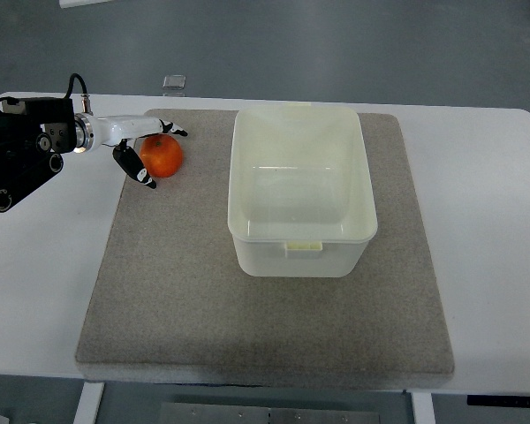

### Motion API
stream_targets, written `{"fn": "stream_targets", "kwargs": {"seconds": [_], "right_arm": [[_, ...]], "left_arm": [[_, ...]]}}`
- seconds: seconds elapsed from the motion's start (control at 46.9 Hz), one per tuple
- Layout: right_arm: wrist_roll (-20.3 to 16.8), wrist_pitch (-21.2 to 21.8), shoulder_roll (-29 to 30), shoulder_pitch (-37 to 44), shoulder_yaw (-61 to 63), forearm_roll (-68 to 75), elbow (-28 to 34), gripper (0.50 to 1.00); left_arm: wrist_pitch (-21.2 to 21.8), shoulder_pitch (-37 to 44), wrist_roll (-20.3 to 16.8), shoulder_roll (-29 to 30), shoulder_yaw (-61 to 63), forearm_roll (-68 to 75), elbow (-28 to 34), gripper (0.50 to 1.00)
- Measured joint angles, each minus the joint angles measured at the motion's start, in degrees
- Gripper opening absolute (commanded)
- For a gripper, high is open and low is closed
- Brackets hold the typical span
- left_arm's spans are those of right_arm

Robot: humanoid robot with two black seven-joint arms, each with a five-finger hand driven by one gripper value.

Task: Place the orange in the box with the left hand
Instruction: 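Lower the left hand over the orange and close fingers around it, then lift the orange with the left hand and carry it over the box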

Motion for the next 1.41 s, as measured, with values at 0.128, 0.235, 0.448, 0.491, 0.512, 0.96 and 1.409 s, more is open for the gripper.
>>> {"fn": "stream_targets", "kwargs": {"seconds": [0.128,0.235,0.448,0.491,0.512,0.96,1.409], "right_arm": [[0.0,0.0,0.0,0.0,0.0,0.0,0.0,0.932],[0.0,0.0,0.0,0.0,0.0,0.0,0.0,0.932],[0.0,0.0,0.0,0.0,0.0,0.0,0.0,0.932],[0.0,0.0,0.0,0.0,0.0,0.0,0.0,0.932],[0.0,0.0,0.0,0.0,0.0,0.0,0.0,0.932],[0.0,0.0,0.0,0.0,0.0,0.0,0.0,0.932],[0.0,0.0,0.0,0.0,0.0,0.0,0.0,0.932]], "left_arm": [[0.0,-0.1,0.0,-0.1,0.0,1.7,0.0,0.596],[0.0,-0.2,0.1,-0.1,0.0,3.6,0.1,0.500],[-0.3,-2.6,0.0,0.8,-0.1,4.1,-1.0,0.500],[-0.4,-3.1,0.0,0.9,-0.2,4.0,-2.0,0.500],[-0.5,-3.4,0.0,1.1,-0.2,4.0,-2.6,0.500],[-12.1,-15.8,-0.6,8.5,-1.6,-5.3,-15.9,0.500],[-12.5,-17.6,0.4,5.3,-1.7,-4.4,-32.9,0.500]]}}
